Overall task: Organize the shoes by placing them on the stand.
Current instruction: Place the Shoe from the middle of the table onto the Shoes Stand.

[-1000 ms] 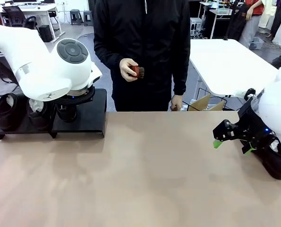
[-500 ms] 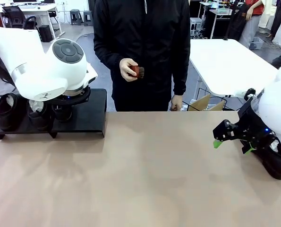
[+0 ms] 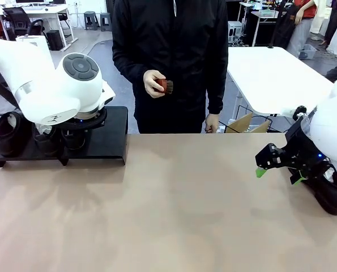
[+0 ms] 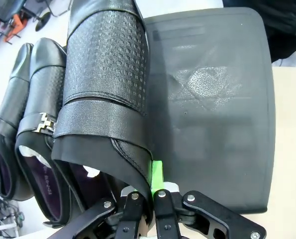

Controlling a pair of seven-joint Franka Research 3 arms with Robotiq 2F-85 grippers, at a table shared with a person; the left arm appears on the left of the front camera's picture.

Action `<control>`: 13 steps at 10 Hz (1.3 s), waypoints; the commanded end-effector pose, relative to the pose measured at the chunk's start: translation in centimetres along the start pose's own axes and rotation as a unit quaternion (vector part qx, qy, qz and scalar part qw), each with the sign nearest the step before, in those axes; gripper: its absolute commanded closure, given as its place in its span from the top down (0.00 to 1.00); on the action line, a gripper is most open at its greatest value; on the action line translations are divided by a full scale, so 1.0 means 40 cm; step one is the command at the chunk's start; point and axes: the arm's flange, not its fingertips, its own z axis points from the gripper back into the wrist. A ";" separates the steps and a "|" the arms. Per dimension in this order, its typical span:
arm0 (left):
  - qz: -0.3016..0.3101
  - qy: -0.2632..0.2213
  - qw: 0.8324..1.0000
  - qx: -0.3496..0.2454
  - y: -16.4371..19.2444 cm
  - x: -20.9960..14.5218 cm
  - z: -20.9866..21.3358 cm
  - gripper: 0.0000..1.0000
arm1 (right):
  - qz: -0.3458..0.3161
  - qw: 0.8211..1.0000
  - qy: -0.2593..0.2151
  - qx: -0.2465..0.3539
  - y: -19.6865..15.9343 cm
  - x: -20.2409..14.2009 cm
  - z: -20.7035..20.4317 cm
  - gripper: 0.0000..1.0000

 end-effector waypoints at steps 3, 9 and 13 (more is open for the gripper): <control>-0.008 0.004 1.000 0.003 0.003 -0.001 0.004 0.00 | 0.004 1.000 -0.001 0.000 0.001 0.000 0.001 1.00; -0.002 -0.004 1.000 0.021 0.004 -0.005 -0.006 0.83 | 0.004 1.000 -0.001 0.000 0.001 0.000 0.001 1.00; 0.023 -0.047 0.998 0.026 0.024 -0.009 0.112 0.83 | 0.004 1.000 -0.001 0.000 0.001 0.000 0.001 1.00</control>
